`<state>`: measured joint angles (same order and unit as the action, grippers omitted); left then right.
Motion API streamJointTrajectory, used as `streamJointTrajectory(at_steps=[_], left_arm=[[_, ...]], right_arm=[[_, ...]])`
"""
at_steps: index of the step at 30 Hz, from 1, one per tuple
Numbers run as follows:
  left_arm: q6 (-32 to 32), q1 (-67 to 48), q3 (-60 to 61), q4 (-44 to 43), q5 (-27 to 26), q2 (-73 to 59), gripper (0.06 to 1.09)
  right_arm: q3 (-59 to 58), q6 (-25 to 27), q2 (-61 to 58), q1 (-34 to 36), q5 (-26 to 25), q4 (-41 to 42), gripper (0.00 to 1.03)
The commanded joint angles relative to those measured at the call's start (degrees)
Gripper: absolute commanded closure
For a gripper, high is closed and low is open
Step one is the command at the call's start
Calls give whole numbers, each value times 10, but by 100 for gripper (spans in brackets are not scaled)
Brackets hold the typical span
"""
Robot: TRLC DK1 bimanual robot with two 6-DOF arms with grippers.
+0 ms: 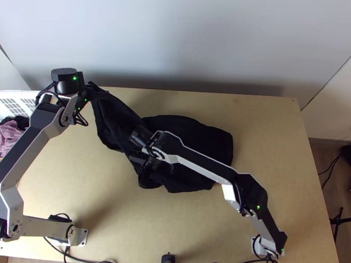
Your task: Fold the t-shirt
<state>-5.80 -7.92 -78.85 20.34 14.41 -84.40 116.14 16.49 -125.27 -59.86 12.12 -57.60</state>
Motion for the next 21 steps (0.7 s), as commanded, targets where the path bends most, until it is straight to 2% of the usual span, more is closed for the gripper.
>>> streamJointTrajectory(at_steps=[1, 6, 7, 11, 12, 13, 14, 21], left_arm=[[-2, -1, 3, -1, -1, 2, 105], [-6, -1, 11, -1, -1, 8, 105], [-6, -1, 13, -1, -1, 10, 105], [-6, -1, 20, -1, -1, 15, 105], [-6, -1, 21, -1, -1, 15, 105], [-6, -1, 21, -1, -1, 15, 105], [-6, -1, 21, -2, -1, 15, 105], [-10, 1, 23, -6, -1, 14, 105]], right_arm=[[-4, 2, 14, 4, 0, -15, 100], [0, 3, 22, -8, 1, -15, 98], [1, 3, 23, -11, 1, -15, 89], [0, 2, 26, -25, 1, -23, 28], [-1, 2, 25, -27, 1, -24, 17], [-3, 2, 23, -30, 1, -25, 10], [-3, 3, 22, -33, 1, -28, 5], [1, 1, 13, -48, 1, -30, 5]])
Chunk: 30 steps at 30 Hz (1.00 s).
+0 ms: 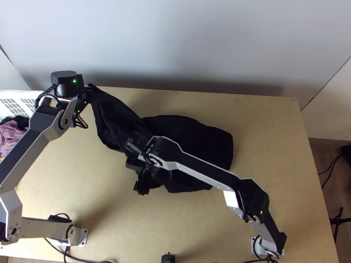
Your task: Fold the t-shirt
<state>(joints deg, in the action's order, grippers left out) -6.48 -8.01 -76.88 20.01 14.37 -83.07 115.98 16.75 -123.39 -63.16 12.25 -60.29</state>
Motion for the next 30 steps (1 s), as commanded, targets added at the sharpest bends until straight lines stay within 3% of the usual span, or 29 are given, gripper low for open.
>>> streamJointTrajectory(at_steps=[1, 10, 15, 23, 30], left_arm=[[-4, 3, 4, -2, 0, 1, 105], [-6, 8, 16, -4, 0, 7, 105], [-8, 8, 31, -4, -2, 21, 105], [-7, 10, 42, -6, -3, 23, 105], [-8, 12, 43, -12, -5, 19, 105]], right_arm=[[1, -2, -8, -17, 0, -4, 5], [21, 2, -55, -17, -1, -7, 5], [61, -1, -77, -8, -28, 6, 5], [75, 60, -84, -13, -61, 14, 5], [51, 66, -83, 2, -72, 14, 6]])
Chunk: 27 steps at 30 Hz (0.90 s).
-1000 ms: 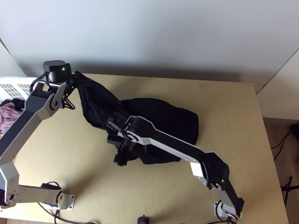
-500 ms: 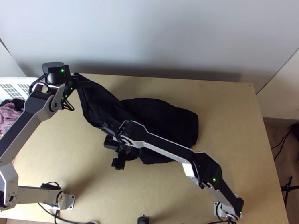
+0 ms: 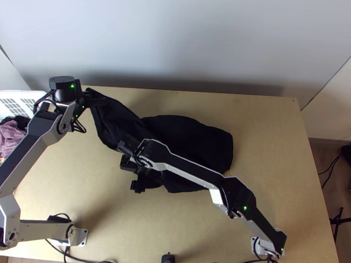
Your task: Fold the t-shirt
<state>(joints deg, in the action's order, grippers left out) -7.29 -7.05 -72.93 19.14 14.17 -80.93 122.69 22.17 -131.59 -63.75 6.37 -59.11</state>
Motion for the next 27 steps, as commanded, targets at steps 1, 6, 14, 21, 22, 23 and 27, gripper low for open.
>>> streamJointTrajectory(at_steps=[1, 6, 14, 21, 22, 23, 27], left_arm=[[0, 3, 3, -4, -3, -4, 105], [-1, 3, 2, -10, -3, -9, 105], [-4, 3, -3, -16, -3, -17, 105], [-12, 2, -2, -16, -4, -16, 105], [-12, 1, -2, -16, -4, -15, 105], [-12, 1, -2, -15, -4, -13, 105], [-14, 0, -2, -10, -4, -3, 105]], right_arm=[[-24, 13, 4, 7, -13, 2, 7], [-42, 16, 8, 7, -14, 3, 8], [-46, 23, 9, 6, -7, 12, 84], [-40, 13, 27, 15, -6, 15, 100], [-41, 7, 33, 19, -6, 15, 100], [-41, 1, 41, 24, -6, 15, 100], [-43, -17, 70, 42, -7, 6, 100]])
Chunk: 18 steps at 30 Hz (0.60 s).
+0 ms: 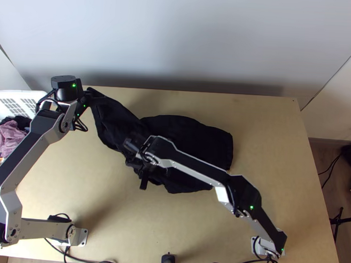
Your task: Fold the t-shirt
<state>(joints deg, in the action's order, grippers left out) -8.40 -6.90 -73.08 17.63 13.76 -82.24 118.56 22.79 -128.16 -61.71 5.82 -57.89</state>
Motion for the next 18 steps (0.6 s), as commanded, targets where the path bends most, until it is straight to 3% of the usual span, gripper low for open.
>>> streamJointTrajectory(at_steps=[1, 12, 18], left_arm=[[-3, -1, -1, 7, 0, 14, 105], [25, -21, 1, 49, 1, 109, 105], [81, -58, 0, 79, 12, 188, 105]], right_arm=[[-3, -26, 43, 29, -1, -11, 100], [19, -47, 138, 151, -6, -31, 100], [69, -32, 189, 193, -70, -52, 100]])
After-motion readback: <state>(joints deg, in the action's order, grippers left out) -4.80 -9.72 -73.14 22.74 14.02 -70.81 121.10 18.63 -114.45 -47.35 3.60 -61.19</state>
